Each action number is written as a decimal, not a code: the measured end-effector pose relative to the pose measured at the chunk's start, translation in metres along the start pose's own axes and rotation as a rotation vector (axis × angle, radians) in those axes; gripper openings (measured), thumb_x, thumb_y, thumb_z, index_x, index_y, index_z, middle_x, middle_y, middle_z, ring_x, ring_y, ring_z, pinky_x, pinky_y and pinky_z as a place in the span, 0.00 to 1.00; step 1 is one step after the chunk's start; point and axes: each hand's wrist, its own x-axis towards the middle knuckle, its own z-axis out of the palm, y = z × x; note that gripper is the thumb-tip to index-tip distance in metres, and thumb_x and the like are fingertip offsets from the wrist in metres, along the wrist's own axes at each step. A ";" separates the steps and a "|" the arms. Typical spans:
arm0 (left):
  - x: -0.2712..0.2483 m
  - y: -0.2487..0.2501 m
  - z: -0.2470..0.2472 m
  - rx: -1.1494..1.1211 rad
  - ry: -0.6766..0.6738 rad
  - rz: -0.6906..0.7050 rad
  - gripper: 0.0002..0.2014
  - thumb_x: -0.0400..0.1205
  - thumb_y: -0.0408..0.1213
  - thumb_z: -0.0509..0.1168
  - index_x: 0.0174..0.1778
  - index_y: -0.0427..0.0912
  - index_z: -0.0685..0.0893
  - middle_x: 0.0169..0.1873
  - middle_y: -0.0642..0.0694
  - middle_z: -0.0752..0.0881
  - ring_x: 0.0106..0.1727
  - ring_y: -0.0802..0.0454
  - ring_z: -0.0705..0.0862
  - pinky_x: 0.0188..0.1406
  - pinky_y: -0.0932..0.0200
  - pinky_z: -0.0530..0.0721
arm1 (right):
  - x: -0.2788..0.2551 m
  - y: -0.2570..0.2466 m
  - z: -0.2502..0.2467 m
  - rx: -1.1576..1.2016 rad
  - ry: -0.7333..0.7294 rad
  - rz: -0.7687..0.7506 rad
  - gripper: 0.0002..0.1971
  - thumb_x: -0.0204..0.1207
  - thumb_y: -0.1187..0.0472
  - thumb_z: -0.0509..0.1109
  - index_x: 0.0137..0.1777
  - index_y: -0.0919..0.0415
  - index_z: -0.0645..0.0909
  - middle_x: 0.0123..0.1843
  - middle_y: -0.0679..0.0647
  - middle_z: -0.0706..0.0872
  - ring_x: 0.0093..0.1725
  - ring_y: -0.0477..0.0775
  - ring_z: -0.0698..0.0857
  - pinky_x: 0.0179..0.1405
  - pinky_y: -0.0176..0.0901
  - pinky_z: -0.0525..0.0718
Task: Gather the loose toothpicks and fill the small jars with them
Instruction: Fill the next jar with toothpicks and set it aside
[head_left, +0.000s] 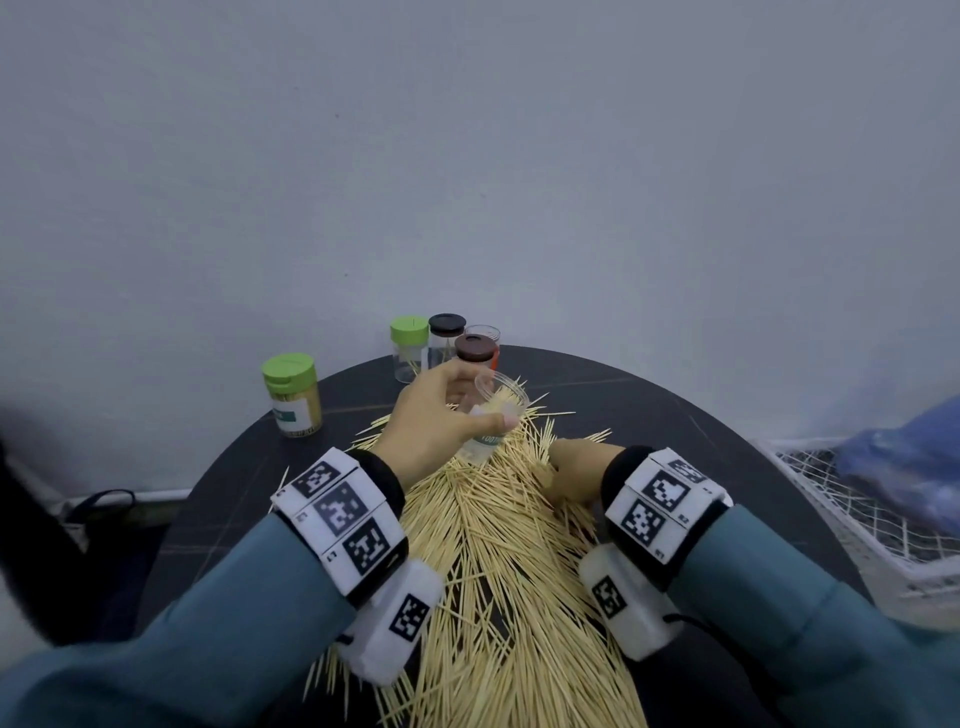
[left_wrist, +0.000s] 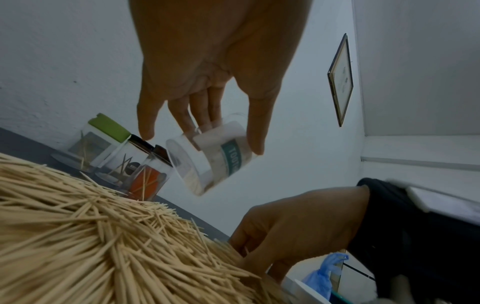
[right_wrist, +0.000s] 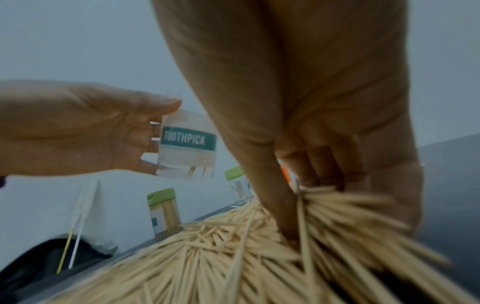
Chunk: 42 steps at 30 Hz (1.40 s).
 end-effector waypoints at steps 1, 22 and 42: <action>0.000 0.000 0.000 0.003 -0.002 -0.001 0.24 0.69 0.39 0.79 0.61 0.46 0.83 0.57 0.51 0.84 0.60 0.57 0.81 0.48 0.76 0.74 | 0.000 0.001 -0.001 0.003 -0.006 -0.001 0.18 0.81 0.60 0.63 0.68 0.66 0.72 0.65 0.59 0.81 0.60 0.56 0.81 0.56 0.43 0.78; -0.002 -0.004 -0.002 0.004 -0.028 -0.070 0.23 0.68 0.38 0.79 0.59 0.48 0.83 0.57 0.53 0.85 0.60 0.56 0.81 0.57 0.61 0.77 | 0.008 0.007 -0.007 1.471 -0.050 -0.212 0.08 0.84 0.75 0.47 0.52 0.63 0.63 0.31 0.54 0.70 0.25 0.46 0.70 0.21 0.32 0.73; -0.008 0.003 0.008 -0.120 -0.225 -0.141 0.24 0.73 0.35 0.75 0.64 0.46 0.76 0.56 0.49 0.83 0.53 0.59 0.82 0.46 0.68 0.80 | -0.011 -0.019 -0.012 1.487 0.418 -0.535 0.11 0.87 0.63 0.48 0.50 0.58 0.72 0.43 0.54 0.86 0.49 0.53 0.85 0.57 0.48 0.82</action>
